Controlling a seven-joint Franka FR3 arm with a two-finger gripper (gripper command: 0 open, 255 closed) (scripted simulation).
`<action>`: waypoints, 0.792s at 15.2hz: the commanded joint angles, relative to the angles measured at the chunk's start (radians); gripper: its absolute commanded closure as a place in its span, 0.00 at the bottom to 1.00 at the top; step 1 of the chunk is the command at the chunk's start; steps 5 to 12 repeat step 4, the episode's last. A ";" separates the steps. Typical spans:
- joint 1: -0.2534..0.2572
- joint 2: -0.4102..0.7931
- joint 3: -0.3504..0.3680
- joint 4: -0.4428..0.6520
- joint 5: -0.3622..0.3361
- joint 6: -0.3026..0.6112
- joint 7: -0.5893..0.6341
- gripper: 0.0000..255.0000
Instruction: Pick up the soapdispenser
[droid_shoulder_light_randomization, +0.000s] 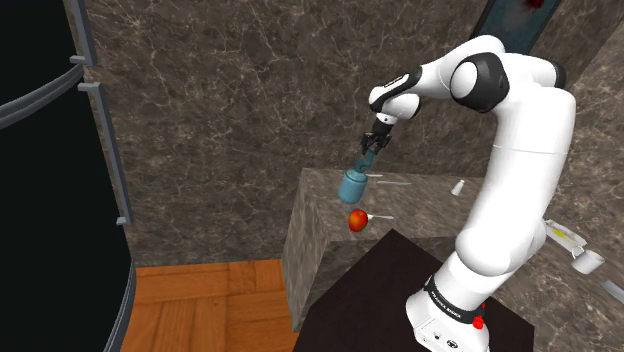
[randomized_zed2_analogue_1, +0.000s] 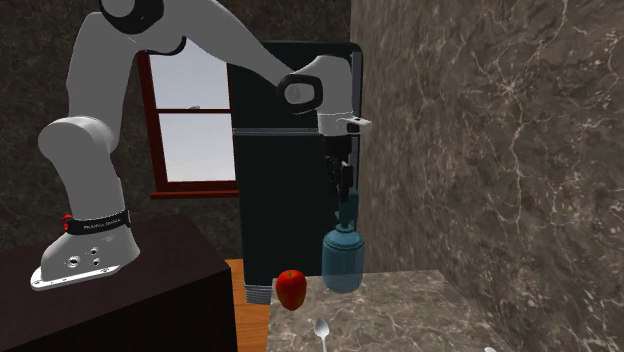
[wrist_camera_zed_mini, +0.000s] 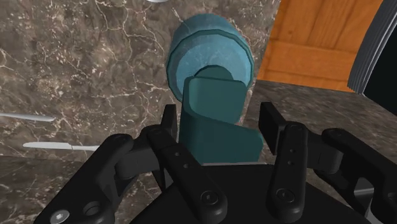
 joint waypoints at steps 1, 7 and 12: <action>0.003 -0.012 -0.004 0.014 -0.009 -0.024 0.008 1.00; 0.004 -0.020 -0.006 0.020 -0.015 -0.036 0.012 1.00; 0.004 -0.020 -0.006 0.020 -0.015 -0.036 0.012 1.00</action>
